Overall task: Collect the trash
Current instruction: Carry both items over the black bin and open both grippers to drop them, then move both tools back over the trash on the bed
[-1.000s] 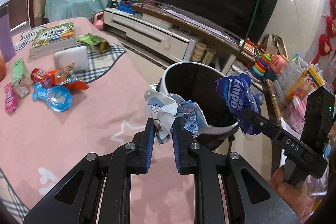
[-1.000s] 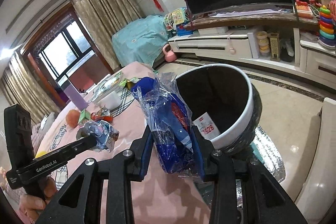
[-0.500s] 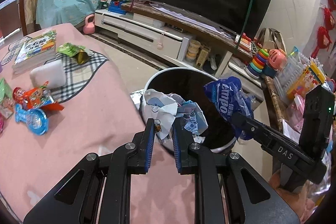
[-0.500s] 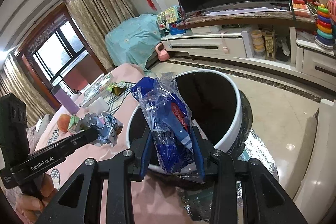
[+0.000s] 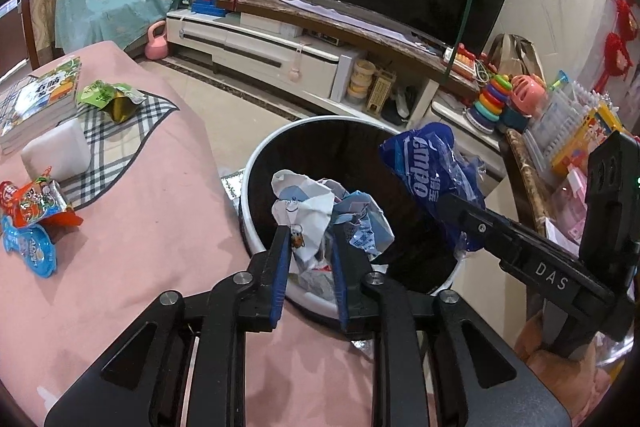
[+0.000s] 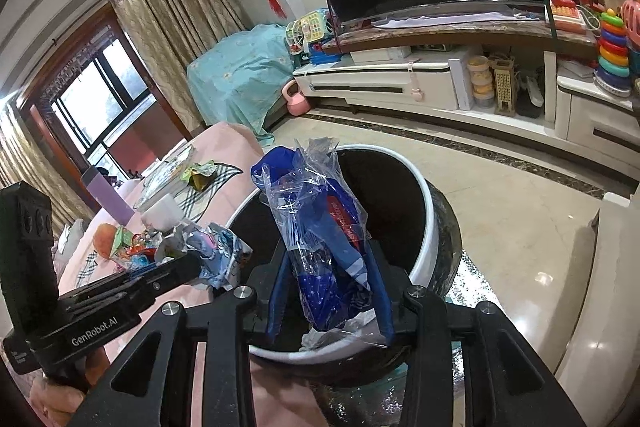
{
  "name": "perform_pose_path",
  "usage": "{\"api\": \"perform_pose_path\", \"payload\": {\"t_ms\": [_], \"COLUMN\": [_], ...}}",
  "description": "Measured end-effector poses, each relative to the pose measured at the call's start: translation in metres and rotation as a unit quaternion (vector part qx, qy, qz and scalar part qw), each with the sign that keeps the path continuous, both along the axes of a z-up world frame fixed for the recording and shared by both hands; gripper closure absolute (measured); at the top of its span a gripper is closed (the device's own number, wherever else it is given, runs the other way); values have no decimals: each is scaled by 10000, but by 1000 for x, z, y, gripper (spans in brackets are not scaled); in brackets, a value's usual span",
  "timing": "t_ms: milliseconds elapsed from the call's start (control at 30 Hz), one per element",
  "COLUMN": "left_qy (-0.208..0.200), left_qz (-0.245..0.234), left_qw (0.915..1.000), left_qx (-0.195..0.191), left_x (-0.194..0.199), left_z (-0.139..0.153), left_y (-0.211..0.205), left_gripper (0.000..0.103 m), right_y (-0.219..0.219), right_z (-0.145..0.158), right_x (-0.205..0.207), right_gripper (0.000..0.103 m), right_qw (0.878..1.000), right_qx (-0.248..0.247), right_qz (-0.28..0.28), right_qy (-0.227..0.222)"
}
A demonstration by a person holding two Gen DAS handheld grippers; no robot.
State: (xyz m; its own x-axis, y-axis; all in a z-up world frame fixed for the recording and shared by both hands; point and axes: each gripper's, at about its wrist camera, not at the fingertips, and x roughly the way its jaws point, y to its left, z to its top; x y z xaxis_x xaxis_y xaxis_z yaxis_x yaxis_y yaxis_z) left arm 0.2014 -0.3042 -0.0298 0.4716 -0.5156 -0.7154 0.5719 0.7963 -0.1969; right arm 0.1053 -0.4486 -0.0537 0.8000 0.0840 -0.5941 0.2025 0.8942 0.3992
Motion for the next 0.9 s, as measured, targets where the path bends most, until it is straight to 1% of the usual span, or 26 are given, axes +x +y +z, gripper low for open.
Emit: {"api": "perform_pose_path", "payload": {"t_ms": [33,67,100,133,167,200,267,300,333,400,467,600,667,900], "left_qy": [-4,-7,-13,-22,-46,-57,-46,-35,-29,-18,-6,38,51,82], "left_qz": [0,-6,12,41,78,107,149,172,197,265,349,533,642,1067], "left_qw": [10000,10000,10000,10000,10000,9999,9999,9998,9998,9996,9993,9985,9978,9940], "left_qx": [12,16,20,16,-15,-39,-61,-80,-90,-82,-119,-142,-149,-206], "left_x": [-1,-2,-2,-2,-3,-4,-4,-5,-5,-8,-12,-20,-24,-34], "left_z": [0,0,0,1,1,2,3,3,3,2,1,-3,-6,-12], "left_y": [-1,-1,0,2,4,7,11,14,18,25,36,57,72,122], "left_gripper": [79,73,64,59,52,49,45,44,43,38,37,36,36,34], "right_y": [-1,-1,-3,-3,-3,-4,-4,-5,-4,-2,0,10,16,51], "right_z": [0,-1,-1,-2,-2,-2,-1,-1,0,1,2,3,3,7], "right_x": [2,3,4,4,3,2,-1,-1,-3,-6,-9,-18,-20,-24], "right_gripper": [63,62,58,57,53,44,33,31,30,29,26,14,11,5], "right_qw": [10000,10000,10000,10000,10000,9999,9998,9998,9998,9997,9995,9989,9986,9978], "right_qx": [7,24,47,62,85,122,171,175,176,212,262,365,396,402], "right_qz": [4,10,21,27,19,20,12,10,3,8,15,36,73,331], "right_qy": [15,26,36,36,29,3,-58,-83,-109,-125,-167,-293,-328,-402]}}
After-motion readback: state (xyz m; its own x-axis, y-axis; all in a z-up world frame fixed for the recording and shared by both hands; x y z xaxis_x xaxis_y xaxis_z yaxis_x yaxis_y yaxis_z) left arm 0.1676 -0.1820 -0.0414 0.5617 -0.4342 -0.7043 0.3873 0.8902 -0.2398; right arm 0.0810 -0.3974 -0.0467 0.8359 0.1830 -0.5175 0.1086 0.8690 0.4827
